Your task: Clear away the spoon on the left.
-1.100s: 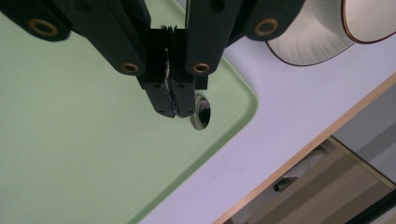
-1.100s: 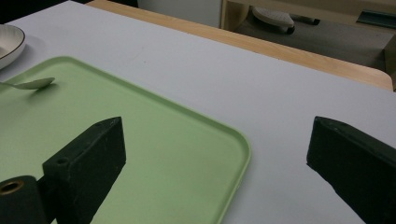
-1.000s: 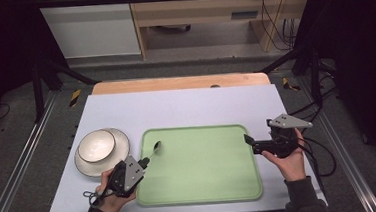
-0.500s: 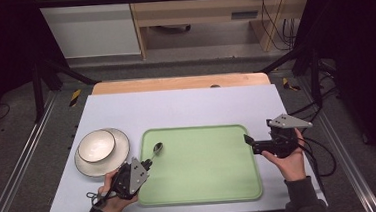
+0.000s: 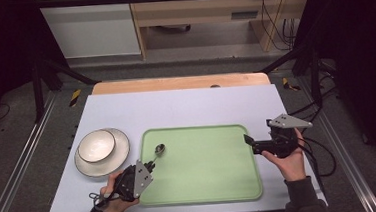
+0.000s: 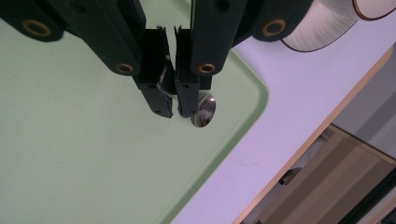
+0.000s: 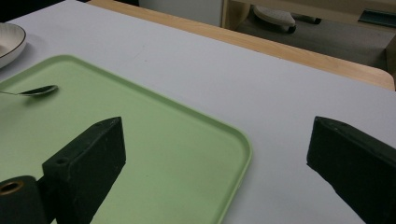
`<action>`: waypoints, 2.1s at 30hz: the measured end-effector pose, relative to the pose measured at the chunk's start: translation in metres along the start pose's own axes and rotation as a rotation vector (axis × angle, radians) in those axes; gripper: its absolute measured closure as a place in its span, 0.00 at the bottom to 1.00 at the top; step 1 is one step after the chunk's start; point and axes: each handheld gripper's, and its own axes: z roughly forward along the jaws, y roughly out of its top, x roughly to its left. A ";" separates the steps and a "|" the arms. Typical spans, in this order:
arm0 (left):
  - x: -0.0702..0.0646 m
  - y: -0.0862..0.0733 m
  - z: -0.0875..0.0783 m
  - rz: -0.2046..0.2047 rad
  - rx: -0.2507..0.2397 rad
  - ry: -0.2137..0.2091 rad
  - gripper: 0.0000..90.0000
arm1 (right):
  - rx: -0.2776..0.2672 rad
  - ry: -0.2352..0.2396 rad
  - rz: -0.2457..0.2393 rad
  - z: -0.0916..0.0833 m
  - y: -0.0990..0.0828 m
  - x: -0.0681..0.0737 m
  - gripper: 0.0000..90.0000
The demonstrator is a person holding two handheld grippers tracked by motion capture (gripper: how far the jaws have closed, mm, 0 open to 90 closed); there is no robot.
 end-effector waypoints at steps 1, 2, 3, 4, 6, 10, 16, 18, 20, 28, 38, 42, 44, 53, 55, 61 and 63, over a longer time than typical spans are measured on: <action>0.000 0.000 0.000 0.003 -0.001 0.000 0.95 | 0.000 0.001 0.002 0.000 0.000 0.000 0.05; -0.001 0.000 0.000 0.008 -0.001 0.001 0.95 | 0.000 0.001 0.000 0.000 0.000 0.000 0.05; -0.001 0.000 0.000 0.011 0.000 -0.002 0.95 | -0.001 0.001 0.001 0.000 0.000 0.000 0.05; -0.001 0.000 0.000 0.014 -0.001 -0.004 0.95 | -0.002 0.002 0.003 0.000 0.000 0.000 0.05; -0.002 0.001 0.000 0.020 0.001 -0.007 0.95 | -0.002 0.001 0.003 0.000 0.000 0.000 0.05; -0.003 0.001 0.001 0.026 0.001 -0.010 0.94 | 0.000 0.000 0.000 0.000 0.000 0.000 0.05; -0.004 0.001 0.002 0.041 0.011 -0.018 0.91 | -0.002 0.001 -0.002 0.000 0.000 0.000 0.05; -0.005 0.001 0.003 0.042 0.013 -0.019 0.91 | -0.002 0.001 -0.002 0.000 0.000 0.000 0.05; -0.005 0.001 0.003 0.042 0.012 -0.019 0.91 | -0.002 0.000 -0.002 0.000 0.000 0.000 0.05; -0.006 0.000 0.003 0.051 0.016 -0.032 0.89 | -0.001 0.001 0.002 0.000 0.000 0.000 0.05; -0.007 0.001 0.004 0.068 0.021 -0.038 0.86 | 0.001 0.003 0.001 0.000 0.000 0.000 0.05; -0.008 0.001 0.004 0.075 0.024 -0.041 0.87 | -0.002 0.002 -0.002 -0.001 0.000 0.000 0.05; -0.007 0.001 0.004 0.079 0.026 -0.041 0.87 | -0.005 0.001 -0.001 -0.001 0.000 -0.001 0.05; -0.009 0.003 0.006 0.112 0.045 -0.042 0.83 | -0.005 0.004 0.001 -0.002 0.001 -0.001 0.05; -0.010 0.003 0.006 0.114 0.049 -0.044 0.82 | -0.005 0.005 0.001 -0.002 0.001 -0.001 0.05; -0.012 0.003 0.007 0.131 0.058 -0.043 0.81 | -0.005 0.004 0.000 -0.002 0.001 -0.001 0.05; -0.013 0.003 0.008 0.134 0.060 -0.043 0.80 | -0.005 0.004 -0.001 -0.002 0.001 0.000 0.05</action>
